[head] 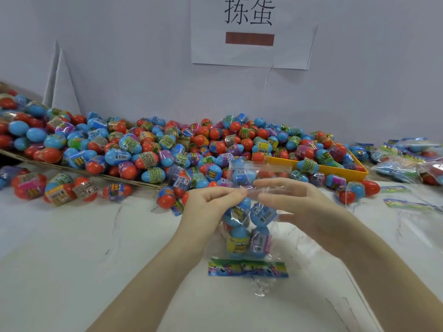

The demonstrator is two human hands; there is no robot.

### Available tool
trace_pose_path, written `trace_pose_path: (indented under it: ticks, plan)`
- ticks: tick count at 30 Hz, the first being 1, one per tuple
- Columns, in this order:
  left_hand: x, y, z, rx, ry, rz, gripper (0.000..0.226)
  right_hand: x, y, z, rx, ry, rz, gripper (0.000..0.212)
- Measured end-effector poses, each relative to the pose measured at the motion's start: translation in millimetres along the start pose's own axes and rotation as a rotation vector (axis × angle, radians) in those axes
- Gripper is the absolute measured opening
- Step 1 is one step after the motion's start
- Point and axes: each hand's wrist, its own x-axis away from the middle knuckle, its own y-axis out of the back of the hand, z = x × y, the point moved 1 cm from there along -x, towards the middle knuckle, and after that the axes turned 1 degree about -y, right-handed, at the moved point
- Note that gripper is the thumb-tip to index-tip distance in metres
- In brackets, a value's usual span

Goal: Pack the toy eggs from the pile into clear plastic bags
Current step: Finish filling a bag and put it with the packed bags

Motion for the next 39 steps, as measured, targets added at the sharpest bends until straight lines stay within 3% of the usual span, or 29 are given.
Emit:
trace_pose_path:
  ticks: [2,7,10,13,18,25,29,39]
  plan:
    - [-0.2,0.5,-0.5,0.014,0.006,-0.011,0.011,1.6,10.1,0.3,-0.019,0.015,-0.015,0.043]
    - [-2.6,4.8,-3.2,-0.013,-0.032,0.053,0.017,0.9,14.7,-2.9,-0.096,0.08,-0.126,0.016]
    - [-5.7,11.7,-3.7,-0.066,-0.069,0.049,0.03,-0.7,14.2,-4.9,-0.108,0.099,-0.153,0.013]
    - [-7.2,20.1,-5.1,-0.138,-0.11,0.055,0.032,-1.7,15.8,-7.2,-0.124,0.083,-0.131,0.014]
    - [-6.8,28.0,-9.2,-0.151,-0.104,0.11,0.013,-1.5,19.6,-10.3,-0.16,0.046,-0.075,0.017]
    - [-7.4,31.7,-11.2,-0.135,-0.09,0.113,0.025,-1.0,23.8,-10.2,-0.128,0.13,-0.044,0.017]
    - [-7.5,32.8,-11.0,-0.099,-0.1,0.141,0.017,-1.0,21.0,-9.8,-0.121,0.179,-0.049,0.02]
    - [-13.0,41.5,-8.6,-0.108,-0.113,0.14,0.019,-2.7,18.9,-11.7,-0.095,0.082,-0.024,0.01]
